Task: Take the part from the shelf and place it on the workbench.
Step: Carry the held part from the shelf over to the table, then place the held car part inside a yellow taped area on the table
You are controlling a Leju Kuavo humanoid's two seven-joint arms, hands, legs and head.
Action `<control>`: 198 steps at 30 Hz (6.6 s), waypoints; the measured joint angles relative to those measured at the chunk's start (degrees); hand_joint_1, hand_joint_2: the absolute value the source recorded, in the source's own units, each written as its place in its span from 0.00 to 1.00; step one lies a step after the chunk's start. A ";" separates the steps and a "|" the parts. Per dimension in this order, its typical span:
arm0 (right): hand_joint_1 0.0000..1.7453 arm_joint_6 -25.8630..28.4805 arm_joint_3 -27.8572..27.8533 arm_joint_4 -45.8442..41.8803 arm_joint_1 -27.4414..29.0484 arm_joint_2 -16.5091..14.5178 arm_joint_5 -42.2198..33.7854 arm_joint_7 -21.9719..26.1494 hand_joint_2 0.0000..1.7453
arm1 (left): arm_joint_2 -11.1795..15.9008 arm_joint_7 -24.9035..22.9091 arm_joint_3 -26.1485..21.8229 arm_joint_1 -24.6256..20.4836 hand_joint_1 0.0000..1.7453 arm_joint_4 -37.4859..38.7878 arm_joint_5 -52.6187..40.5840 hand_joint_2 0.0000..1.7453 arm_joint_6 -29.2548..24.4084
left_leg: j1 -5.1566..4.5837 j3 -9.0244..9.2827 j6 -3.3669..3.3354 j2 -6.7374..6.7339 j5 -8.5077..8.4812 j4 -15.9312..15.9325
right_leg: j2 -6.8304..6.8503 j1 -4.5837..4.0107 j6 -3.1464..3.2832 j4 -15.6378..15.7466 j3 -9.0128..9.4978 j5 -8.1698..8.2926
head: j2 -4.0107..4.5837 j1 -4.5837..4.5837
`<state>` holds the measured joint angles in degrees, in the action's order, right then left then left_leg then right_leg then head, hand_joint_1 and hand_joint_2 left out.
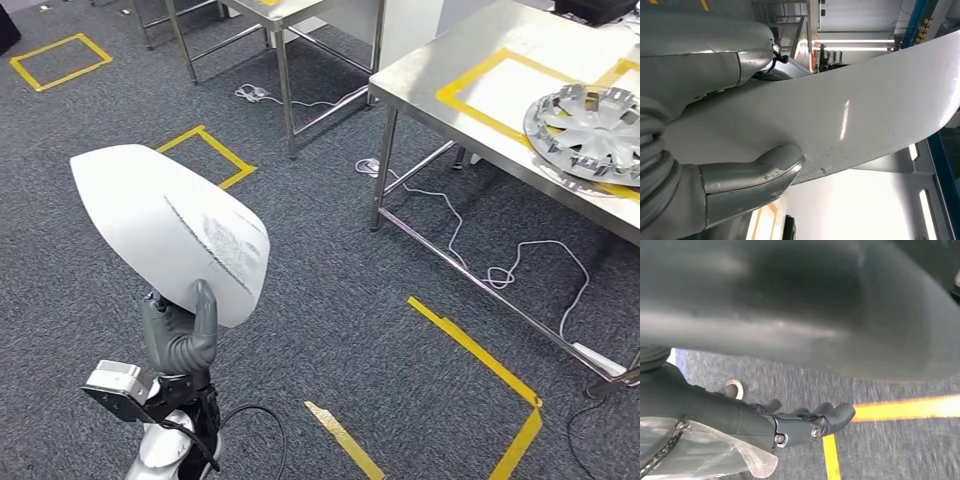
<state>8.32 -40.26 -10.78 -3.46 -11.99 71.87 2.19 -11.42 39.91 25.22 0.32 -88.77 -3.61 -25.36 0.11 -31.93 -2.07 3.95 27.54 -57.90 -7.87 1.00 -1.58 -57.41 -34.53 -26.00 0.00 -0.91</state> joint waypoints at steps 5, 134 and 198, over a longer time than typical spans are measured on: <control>0.00 0.06 0.00 -0.02 -0.06 0.03 0.01 -0.01 0.00 | -0.34 -0.01 -0.08 0.04 1.00 0.00 0.04 1.00 0.02 | 0.29 0.49 -0.36 -4.10 -0.64 1.45 | 6.93 -0.33 -1.29 -11.07 -5.88 -6.16 | 0.00 0.75; 0.00 -1.79 0.16 0.16 0.67 0.39 2.23 -0.97 0.00 | -0.34 -1.93 -1.45 -0.45 1.00 1.09 1.00 1.00 0.58 | 0.21 5.63 0.32 -3.75 4.88 0.16 | 8.45 0.16 -2.13 -4.62 -4.39 -1.69 | 0.02 1.87; 0.00 -2.63 1.97 0.15 -0.18 0.38 4.24 -1.69 0.00 | 0.14 -1.94 -2.08 0.63 1.00 1.32 0.21 1.00 0.75 | -0.83 -1.92 -0.15 0.36 0.57 -1.75 | 6.63 -0.90 0.54 -1.76 1.20 -2.89 | 0.02 0.97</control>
<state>5.69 -38.29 -10.62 -3.64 -11.61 76.11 0.50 -11.28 37.97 23.15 0.95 -87.46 -3.39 -24.61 -0.72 -33.85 -2.23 4.31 28.11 -59.64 -1.24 0.11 -1.04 -59.16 -33.32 -28.89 0.02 0.06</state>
